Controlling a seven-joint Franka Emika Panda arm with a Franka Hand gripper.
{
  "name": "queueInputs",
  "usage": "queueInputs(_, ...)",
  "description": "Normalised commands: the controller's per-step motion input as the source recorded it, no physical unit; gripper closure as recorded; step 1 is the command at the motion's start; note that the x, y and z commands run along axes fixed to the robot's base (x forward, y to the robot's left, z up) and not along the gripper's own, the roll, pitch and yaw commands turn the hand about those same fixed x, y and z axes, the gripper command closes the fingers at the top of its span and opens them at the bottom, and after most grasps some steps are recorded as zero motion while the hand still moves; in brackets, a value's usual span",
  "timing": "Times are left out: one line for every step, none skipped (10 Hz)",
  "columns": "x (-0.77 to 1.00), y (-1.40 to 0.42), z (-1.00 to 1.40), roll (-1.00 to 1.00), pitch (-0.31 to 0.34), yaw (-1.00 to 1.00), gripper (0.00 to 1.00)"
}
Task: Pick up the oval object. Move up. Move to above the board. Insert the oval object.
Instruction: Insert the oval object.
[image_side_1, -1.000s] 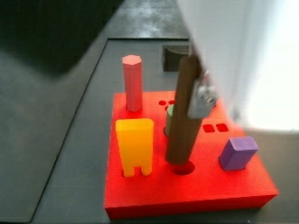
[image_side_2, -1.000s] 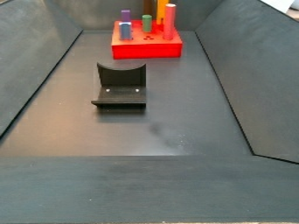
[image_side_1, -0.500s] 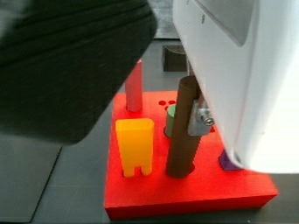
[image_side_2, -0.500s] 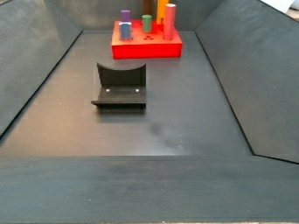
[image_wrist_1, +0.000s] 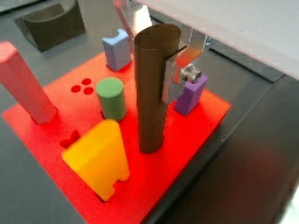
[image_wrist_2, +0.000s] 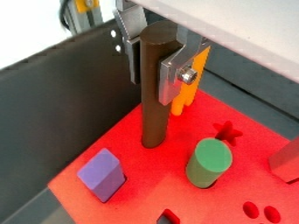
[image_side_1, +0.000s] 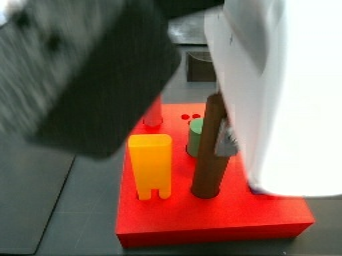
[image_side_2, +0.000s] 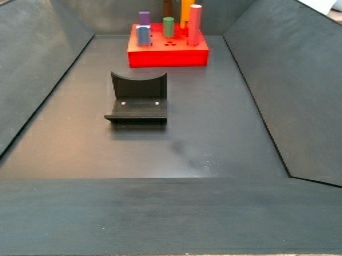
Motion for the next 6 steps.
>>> queueInputs(0.0,-0.06,-0.59,0.2,-0.029,0.0,1.0)
queueInputs(0.0,0.0,-0.52,0.18,-0.06,-0.01,1.0)
queueInputs(0.0,0.1,-0.39,0.16,-0.034,-0.03,1.0)
queueInputs(0.0,0.0,-0.07,0.01,-0.067,0.0,1.0)
queueInputs(0.0,0.0,0.0,0.01,0.0,0.0,1.0)
queueInputs(0.0,0.0,0.0,0.0,0.0,0.0,1.0)
